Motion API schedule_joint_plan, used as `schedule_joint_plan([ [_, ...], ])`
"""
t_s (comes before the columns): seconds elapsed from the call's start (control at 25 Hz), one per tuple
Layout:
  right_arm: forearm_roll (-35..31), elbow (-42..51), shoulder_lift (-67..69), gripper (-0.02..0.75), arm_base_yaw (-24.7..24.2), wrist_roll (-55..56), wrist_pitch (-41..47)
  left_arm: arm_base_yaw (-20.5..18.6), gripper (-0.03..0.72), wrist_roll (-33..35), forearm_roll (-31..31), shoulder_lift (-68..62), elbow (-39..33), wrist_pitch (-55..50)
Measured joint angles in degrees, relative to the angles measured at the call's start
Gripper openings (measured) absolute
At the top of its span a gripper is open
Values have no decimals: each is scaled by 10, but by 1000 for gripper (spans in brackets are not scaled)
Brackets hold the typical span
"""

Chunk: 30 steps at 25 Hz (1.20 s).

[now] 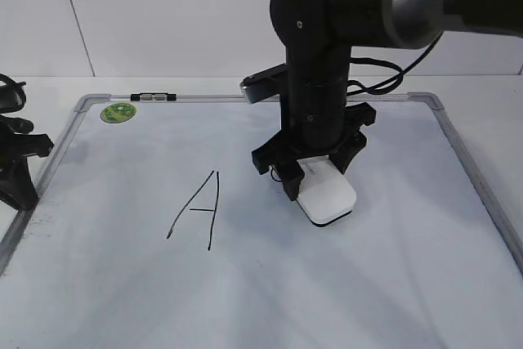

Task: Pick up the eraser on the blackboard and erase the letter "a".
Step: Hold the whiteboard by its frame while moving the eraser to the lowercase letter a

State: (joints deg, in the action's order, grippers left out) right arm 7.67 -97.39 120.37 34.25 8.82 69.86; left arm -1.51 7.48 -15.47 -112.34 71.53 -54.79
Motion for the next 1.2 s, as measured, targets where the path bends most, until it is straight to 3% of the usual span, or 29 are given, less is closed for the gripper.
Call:
schedule_joint_plan([
  [0.4, -4, -78, 56, 560, -15, -3, 0, 0, 17, 0, 0, 0, 0, 0],
  [1.2, -61, -83, 71, 560, -43, -45, 4, 0, 17, 0, 0, 0, 0, 0],
])
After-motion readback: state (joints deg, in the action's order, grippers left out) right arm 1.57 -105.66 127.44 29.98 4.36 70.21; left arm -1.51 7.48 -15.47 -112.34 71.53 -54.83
